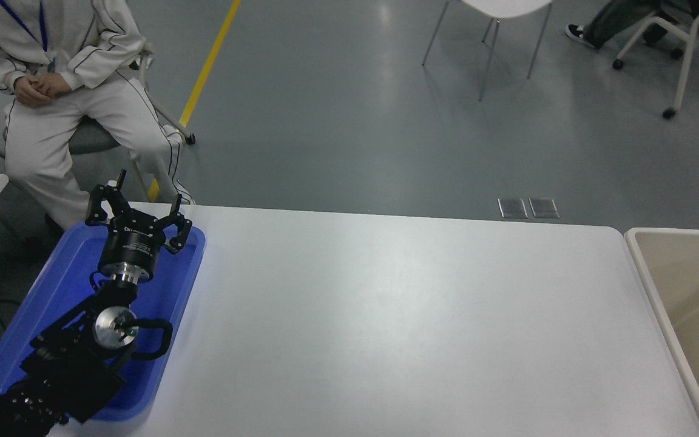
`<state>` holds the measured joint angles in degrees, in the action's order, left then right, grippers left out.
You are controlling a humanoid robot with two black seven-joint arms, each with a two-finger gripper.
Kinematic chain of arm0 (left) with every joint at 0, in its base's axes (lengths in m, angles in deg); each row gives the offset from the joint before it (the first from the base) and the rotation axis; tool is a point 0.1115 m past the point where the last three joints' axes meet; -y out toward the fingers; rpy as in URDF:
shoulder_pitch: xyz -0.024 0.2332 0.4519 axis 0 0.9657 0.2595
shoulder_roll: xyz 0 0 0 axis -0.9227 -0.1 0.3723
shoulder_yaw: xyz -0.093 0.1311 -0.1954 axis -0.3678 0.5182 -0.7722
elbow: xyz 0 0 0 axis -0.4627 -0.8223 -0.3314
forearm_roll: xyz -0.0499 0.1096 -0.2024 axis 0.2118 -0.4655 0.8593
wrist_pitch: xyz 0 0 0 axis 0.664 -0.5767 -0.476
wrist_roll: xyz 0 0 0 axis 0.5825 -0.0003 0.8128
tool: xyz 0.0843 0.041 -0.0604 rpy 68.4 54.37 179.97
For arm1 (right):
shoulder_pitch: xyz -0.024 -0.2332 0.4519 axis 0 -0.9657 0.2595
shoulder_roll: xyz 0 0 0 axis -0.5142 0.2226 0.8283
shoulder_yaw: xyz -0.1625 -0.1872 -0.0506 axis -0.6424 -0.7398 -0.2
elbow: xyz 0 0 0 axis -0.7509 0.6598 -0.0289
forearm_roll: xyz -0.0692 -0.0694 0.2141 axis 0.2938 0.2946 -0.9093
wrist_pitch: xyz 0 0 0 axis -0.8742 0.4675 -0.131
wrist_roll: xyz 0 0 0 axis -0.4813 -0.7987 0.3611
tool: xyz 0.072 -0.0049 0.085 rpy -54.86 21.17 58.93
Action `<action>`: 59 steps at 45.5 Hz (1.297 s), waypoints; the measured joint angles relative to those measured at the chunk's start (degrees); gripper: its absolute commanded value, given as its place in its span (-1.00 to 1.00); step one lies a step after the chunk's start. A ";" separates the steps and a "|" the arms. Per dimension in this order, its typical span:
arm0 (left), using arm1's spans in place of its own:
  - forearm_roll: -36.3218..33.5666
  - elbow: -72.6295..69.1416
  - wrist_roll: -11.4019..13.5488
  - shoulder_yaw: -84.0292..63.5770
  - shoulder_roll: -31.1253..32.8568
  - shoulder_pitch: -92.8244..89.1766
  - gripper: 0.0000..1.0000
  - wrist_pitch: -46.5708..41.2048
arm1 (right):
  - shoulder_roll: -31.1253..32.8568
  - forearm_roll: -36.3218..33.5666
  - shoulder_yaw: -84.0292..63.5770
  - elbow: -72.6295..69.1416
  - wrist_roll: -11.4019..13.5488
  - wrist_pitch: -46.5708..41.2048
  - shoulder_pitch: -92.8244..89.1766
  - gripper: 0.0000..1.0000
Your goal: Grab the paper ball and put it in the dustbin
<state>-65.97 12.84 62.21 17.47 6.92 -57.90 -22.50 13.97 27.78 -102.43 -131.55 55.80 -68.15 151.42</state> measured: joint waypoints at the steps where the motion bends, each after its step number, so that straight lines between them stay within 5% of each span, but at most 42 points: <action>1: 0.00 0.00 0.00 0.00 0.02 0.01 1.00 0.00 | -0.44 -0.01 1.89 1.28 0.01 1.68 -1.45 -1.00; 24: 0.02 -0.04 0.00 0.00 -0.01 -0.01 1.00 0.00 | -10.20 0.05 16.42 21.59 -0.11 16.73 -39.91 -1.00; 59: 0.01 -0.06 0.00 0.00 -0.01 0.03 1.00 0.00 | -21.57 -0.04 29.52 39.31 -0.41 28.09 -51.35 -1.00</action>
<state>-65.96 12.78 62.21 17.47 6.91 -57.86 -22.50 -7.60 27.74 -72.92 -92.24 55.39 -40.06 100.07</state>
